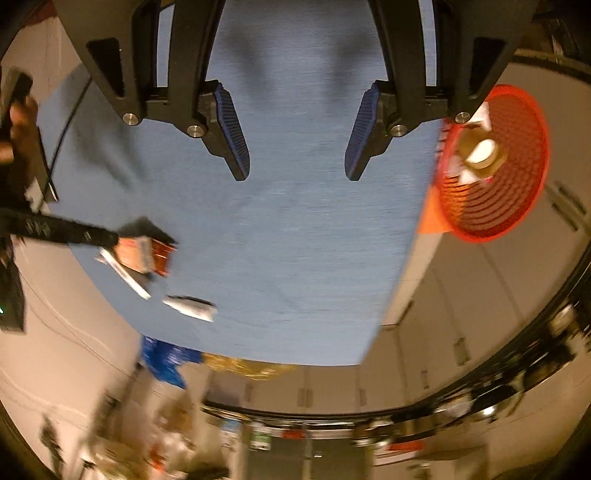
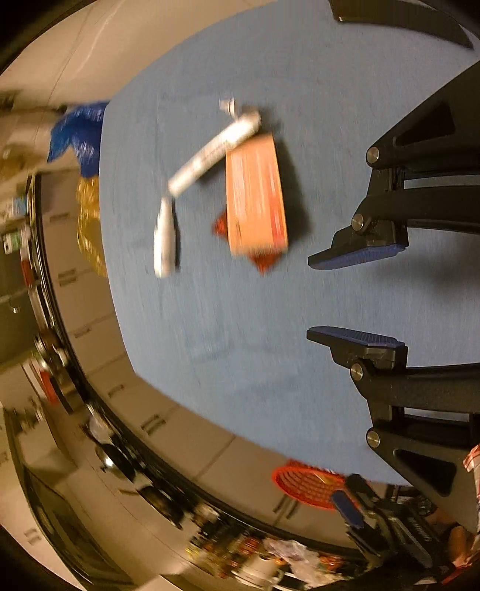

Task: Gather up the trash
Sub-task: 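Move both open tools back over the table, then grasp the white tube box with the right tool and lift it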

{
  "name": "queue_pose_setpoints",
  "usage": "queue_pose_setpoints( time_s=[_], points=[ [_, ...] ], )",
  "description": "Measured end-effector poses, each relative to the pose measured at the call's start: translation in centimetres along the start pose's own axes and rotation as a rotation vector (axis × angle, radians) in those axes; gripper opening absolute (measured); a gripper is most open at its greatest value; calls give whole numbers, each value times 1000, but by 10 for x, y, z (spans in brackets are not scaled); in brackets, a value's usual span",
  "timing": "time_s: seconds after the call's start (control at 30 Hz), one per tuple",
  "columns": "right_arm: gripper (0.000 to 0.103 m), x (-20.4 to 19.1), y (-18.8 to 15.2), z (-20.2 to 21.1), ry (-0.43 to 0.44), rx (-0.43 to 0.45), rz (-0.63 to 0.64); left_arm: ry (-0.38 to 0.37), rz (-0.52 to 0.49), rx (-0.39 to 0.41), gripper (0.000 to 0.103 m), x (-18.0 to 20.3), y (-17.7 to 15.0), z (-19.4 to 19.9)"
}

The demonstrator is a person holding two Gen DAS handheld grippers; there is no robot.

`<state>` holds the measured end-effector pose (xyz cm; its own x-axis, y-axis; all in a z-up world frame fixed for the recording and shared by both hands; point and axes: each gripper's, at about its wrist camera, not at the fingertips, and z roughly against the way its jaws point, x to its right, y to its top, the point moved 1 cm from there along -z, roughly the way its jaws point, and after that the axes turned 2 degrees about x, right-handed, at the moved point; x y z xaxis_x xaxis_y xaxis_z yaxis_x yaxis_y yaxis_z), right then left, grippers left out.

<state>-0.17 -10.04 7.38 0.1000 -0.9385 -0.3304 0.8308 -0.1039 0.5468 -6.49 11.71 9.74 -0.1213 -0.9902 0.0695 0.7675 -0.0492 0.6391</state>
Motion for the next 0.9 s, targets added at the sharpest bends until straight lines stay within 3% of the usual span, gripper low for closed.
queue_pose_setpoints(
  time_s=[0.3, 0.37, 0.47, 0.83, 0.9],
  points=[
    [35, 60, 59, -8, -100, 38, 6, -36, -72, -25, 56, 51, 2, -6],
    [47, 60, 70, -18, -123, 20, 63, -28, -61, -28, 56, 53, 0, -7],
    [49, 56, 78, -34, -136, -3, 134, -15, -44, -37, 57, 56, 0, -9],
    [49, 69, 83, -83, -242, -148, 259, 25, 20, -47, 57, 58, 0, -13],
    [37, 74, 82, -88, -254, -173, 256, 28, 27, -47, 57, 58, 1, -15]
  ],
)
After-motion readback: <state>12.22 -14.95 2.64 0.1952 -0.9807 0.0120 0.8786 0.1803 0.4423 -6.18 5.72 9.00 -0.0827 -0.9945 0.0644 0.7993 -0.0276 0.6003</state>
